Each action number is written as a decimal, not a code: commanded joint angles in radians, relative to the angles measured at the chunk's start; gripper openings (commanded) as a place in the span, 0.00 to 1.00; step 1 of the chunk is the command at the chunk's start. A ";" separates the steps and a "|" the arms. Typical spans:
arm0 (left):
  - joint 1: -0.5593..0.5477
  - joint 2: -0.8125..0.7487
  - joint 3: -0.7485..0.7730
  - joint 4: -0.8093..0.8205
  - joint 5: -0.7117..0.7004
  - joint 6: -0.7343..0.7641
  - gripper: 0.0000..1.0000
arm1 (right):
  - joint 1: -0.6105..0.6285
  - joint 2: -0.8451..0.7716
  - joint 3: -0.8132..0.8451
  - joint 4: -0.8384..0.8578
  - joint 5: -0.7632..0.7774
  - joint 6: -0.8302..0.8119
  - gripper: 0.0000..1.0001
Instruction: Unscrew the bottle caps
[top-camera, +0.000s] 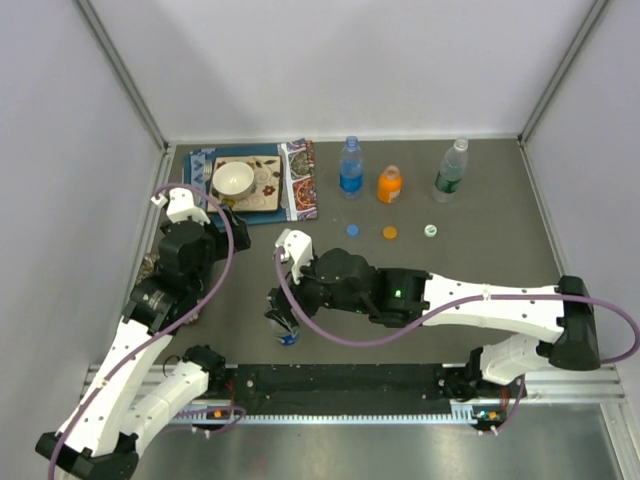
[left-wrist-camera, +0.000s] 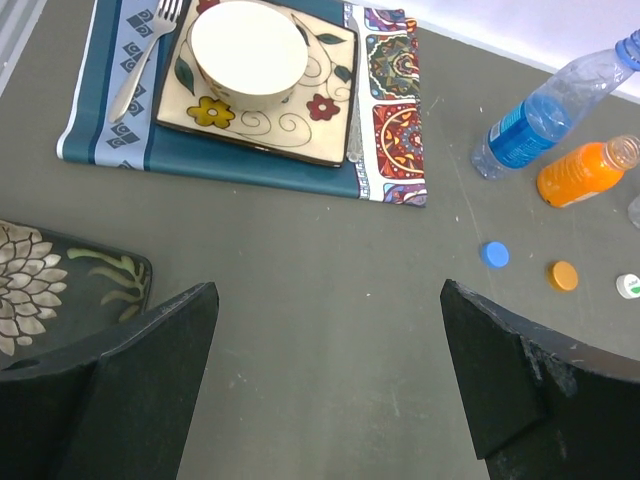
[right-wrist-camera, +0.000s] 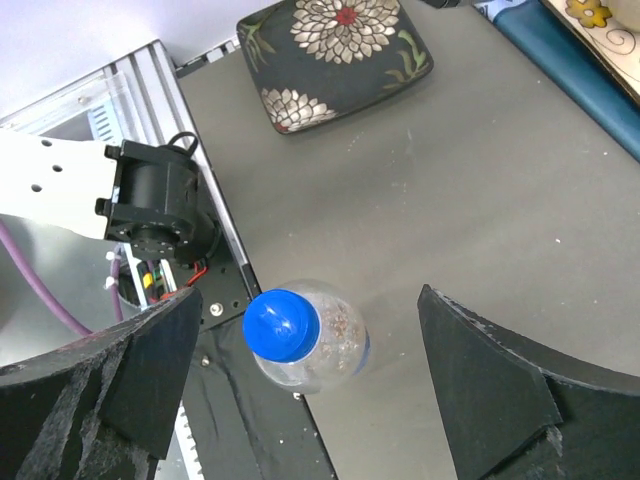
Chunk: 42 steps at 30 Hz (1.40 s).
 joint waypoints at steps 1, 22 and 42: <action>0.005 -0.019 -0.026 0.014 0.022 -0.001 0.99 | 0.019 0.024 0.057 0.047 0.041 -0.007 0.88; 0.005 -0.054 -0.066 0.020 0.055 -0.001 0.99 | 0.019 0.087 0.020 0.045 -0.009 0.062 0.55; 0.005 -0.080 -0.032 0.108 0.139 0.048 0.99 | -0.022 -0.067 0.095 -0.132 0.326 0.008 0.03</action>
